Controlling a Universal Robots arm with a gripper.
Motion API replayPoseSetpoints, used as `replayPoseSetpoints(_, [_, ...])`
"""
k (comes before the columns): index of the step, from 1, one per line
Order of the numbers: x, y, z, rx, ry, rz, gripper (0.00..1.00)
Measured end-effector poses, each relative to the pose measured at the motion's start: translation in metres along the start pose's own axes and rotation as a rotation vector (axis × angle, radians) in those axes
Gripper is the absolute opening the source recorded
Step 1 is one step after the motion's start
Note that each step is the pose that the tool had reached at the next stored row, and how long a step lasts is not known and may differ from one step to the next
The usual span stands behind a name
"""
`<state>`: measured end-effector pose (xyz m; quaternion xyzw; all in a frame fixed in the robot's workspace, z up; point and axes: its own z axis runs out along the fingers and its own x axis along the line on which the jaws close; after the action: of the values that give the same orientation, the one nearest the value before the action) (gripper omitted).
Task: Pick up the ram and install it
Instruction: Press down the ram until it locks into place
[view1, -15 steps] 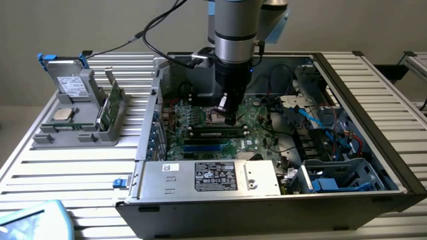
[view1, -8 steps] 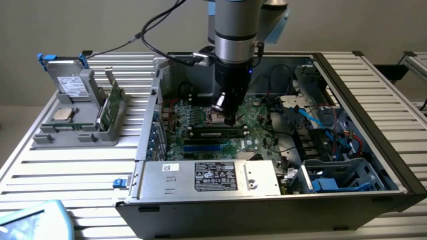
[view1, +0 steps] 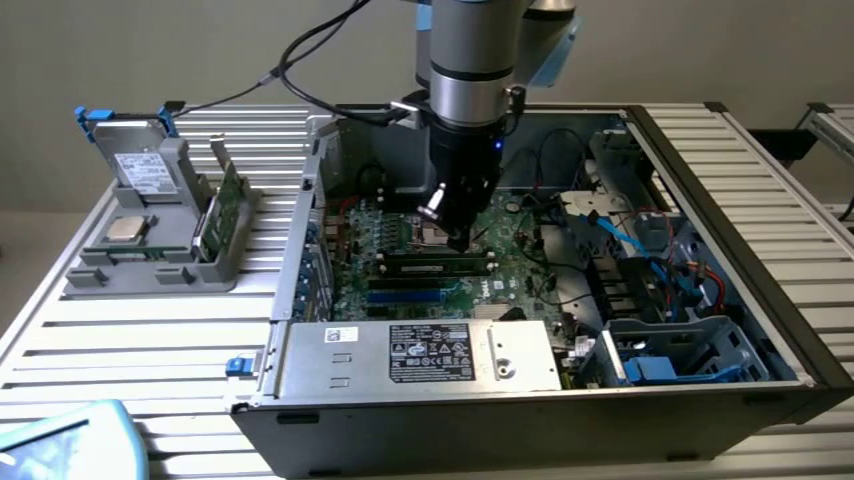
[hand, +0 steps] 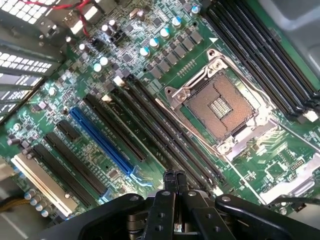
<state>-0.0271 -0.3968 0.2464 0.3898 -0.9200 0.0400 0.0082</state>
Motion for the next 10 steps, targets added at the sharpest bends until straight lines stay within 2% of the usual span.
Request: replayPoseSetpoints(10, [0.0000,0.0000,0.0000,-0.0072,0.0106,0.156,0.11])
